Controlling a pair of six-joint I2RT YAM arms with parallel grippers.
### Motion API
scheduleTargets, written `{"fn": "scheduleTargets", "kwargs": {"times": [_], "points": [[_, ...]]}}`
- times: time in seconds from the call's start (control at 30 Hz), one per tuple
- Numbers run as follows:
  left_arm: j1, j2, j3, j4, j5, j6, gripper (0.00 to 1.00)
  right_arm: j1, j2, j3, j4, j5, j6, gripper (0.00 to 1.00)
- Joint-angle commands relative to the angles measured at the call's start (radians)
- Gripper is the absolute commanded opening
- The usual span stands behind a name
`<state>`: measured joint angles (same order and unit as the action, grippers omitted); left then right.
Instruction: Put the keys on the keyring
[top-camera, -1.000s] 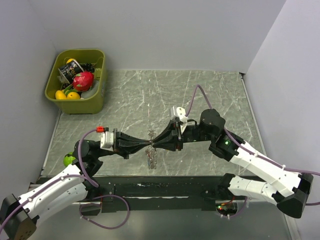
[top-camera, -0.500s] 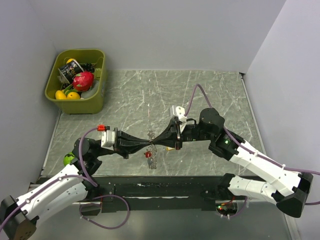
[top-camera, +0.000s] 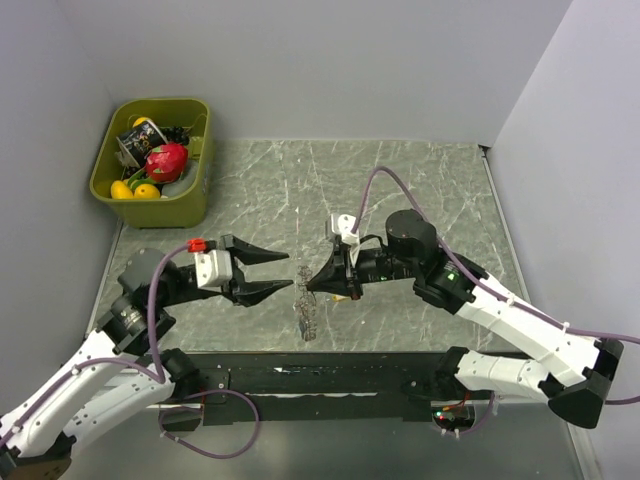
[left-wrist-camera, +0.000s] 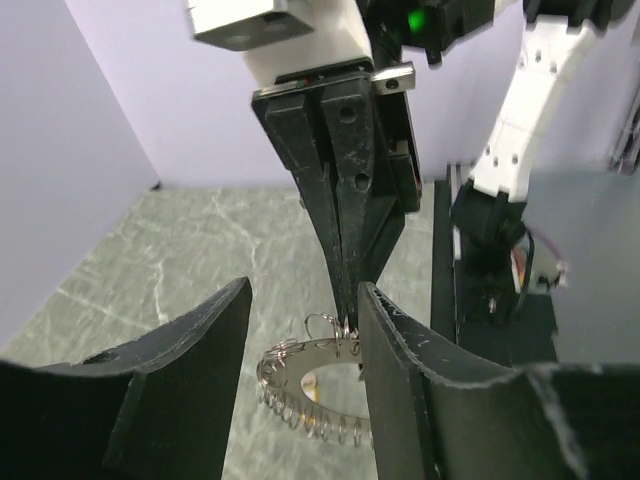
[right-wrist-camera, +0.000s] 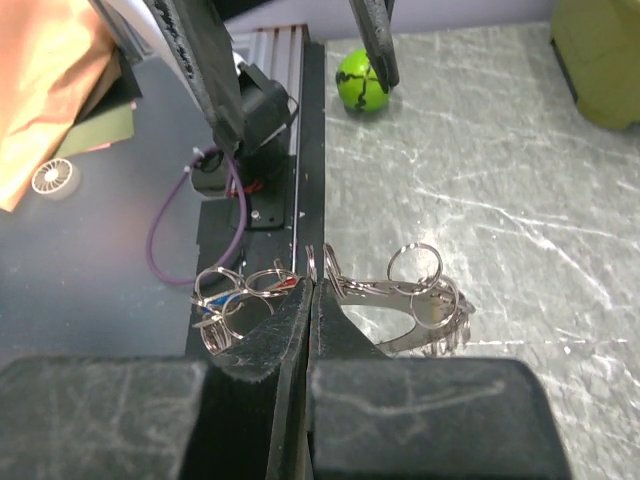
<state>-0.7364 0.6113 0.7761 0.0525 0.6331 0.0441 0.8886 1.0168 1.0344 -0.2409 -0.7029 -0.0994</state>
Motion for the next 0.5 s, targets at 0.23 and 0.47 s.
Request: {"fn": "scheduleTargets", "kwargs": {"times": [0.23,0.47], "points": [[-0.003,0.183,0.186,-0.373,0.209,0.207,0.33,0.007,0.055,0.098,-0.054,-0.015,-0.049,0.00],[-0.003,0.202,0.190,-0.408,0.235,0.215,0.35,0.007,0.058,0.090,-0.043,-0.017,-0.039,0.00]]}}
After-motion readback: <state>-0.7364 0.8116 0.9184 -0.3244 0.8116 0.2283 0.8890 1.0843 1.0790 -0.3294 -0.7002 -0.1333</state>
